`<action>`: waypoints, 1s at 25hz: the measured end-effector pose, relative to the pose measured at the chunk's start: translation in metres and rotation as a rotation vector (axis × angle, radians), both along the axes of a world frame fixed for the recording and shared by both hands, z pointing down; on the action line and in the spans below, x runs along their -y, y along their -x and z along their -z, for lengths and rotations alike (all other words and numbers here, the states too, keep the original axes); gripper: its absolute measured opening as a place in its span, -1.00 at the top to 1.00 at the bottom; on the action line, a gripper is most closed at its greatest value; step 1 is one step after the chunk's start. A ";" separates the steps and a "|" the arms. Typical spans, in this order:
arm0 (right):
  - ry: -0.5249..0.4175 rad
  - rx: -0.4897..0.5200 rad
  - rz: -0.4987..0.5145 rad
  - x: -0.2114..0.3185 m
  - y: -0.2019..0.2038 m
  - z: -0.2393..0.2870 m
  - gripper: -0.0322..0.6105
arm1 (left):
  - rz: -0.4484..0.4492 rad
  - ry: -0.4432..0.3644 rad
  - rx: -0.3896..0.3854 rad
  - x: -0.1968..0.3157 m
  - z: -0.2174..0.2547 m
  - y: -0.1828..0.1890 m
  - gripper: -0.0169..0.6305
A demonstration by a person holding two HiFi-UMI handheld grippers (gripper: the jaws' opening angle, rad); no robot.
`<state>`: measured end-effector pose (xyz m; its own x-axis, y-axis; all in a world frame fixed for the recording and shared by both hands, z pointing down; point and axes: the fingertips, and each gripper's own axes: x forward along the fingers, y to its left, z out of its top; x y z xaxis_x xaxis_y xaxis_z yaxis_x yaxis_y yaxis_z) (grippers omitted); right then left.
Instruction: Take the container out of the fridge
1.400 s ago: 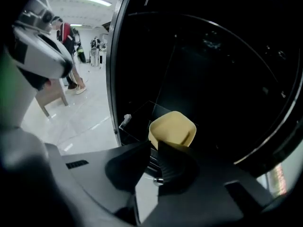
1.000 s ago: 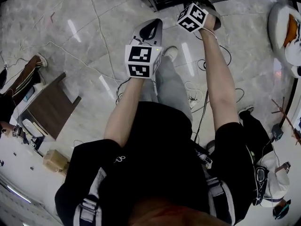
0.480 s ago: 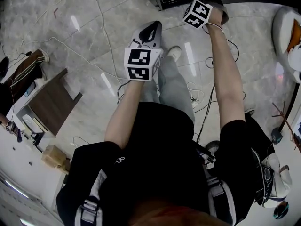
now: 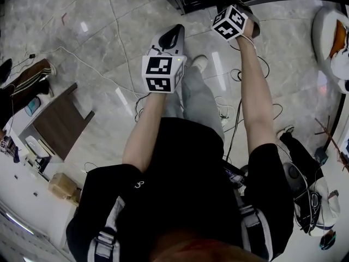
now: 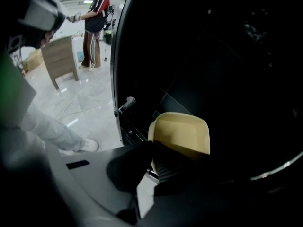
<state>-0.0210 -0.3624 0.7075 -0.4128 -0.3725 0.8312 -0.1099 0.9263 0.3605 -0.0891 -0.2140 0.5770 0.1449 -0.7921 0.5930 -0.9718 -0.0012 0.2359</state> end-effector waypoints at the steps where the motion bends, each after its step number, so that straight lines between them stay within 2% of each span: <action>1: 0.027 0.046 -0.040 -0.006 -0.002 0.006 0.85 | 0.001 -0.004 -0.001 0.000 0.002 -0.002 0.92; 6: 0.146 0.295 -0.264 -0.037 -0.018 0.042 0.86 | -0.001 -0.026 -0.008 -0.001 0.015 -0.015 0.92; 11: 0.216 0.559 -0.491 -0.063 -0.038 0.089 0.86 | 0.010 -0.057 -0.013 -0.002 0.033 -0.024 0.92; 15: 0.241 0.730 -0.637 -0.077 -0.059 0.127 0.86 | 0.005 -0.089 -0.023 -0.002 0.049 -0.037 0.92; 21: 0.240 0.965 -0.823 -0.088 -0.110 0.187 0.86 | -0.057 -0.171 -0.028 0.014 0.087 -0.073 0.92; 25: 0.227 1.115 -0.877 -0.087 -0.142 0.230 0.86 | -0.109 -0.252 -0.032 0.032 0.120 -0.099 0.92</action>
<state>0.1206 -0.2749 0.4774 -0.5873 -0.7487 0.3076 -0.7863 0.4375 -0.4362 0.0095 -0.2462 0.4566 0.2525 -0.8930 0.3726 -0.9548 -0.1676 0.2454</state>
